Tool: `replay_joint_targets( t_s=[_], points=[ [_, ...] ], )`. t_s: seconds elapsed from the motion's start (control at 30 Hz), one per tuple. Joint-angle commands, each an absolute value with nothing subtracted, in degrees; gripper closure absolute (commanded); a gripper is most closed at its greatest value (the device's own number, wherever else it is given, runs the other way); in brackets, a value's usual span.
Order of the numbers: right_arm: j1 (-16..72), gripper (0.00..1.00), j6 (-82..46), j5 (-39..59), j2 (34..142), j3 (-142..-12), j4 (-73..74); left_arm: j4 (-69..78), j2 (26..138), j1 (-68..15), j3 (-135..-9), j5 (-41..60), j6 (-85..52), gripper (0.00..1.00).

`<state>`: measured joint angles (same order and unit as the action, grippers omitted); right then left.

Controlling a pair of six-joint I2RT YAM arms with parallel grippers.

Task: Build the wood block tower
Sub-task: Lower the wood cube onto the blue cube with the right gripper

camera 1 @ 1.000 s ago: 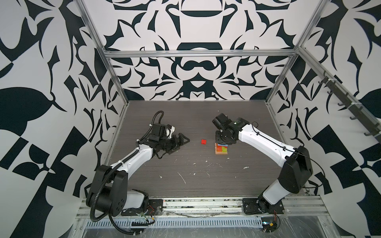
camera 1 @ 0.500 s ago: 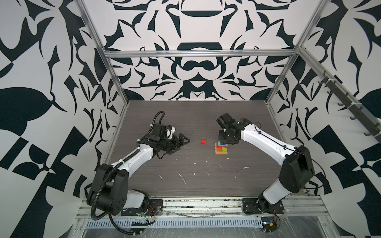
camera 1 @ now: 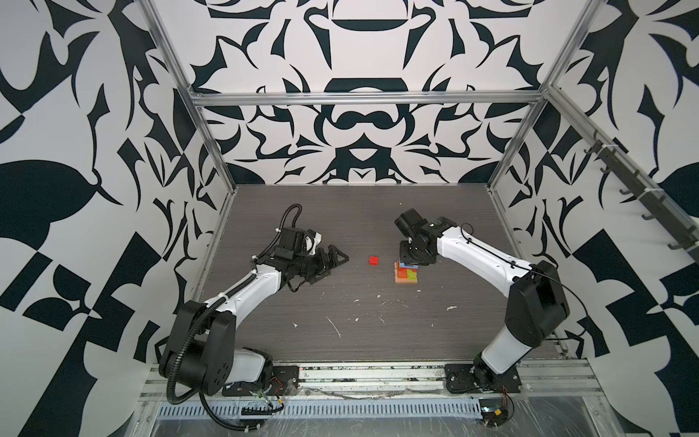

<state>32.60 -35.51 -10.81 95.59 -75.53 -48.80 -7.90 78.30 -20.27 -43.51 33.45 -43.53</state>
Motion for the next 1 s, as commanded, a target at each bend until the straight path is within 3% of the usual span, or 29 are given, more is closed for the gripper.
replay_joint_targets(
  t_s=[0.0, 0.97],
  points=[
    [32.4, 0.72, -34.5, -12.7, 95.4, -77.9, -49.2, -7.7, 78.6, -20.4, -44.1, 33.3, -43.6, 0.00],
    [32.6, 0.71, -34.0, -12.0, 96.3, -78.1, -48.3, -7.7, 78.9, -20.5, -44.2, 33.4, -43.6, 0.00]
  ],
)
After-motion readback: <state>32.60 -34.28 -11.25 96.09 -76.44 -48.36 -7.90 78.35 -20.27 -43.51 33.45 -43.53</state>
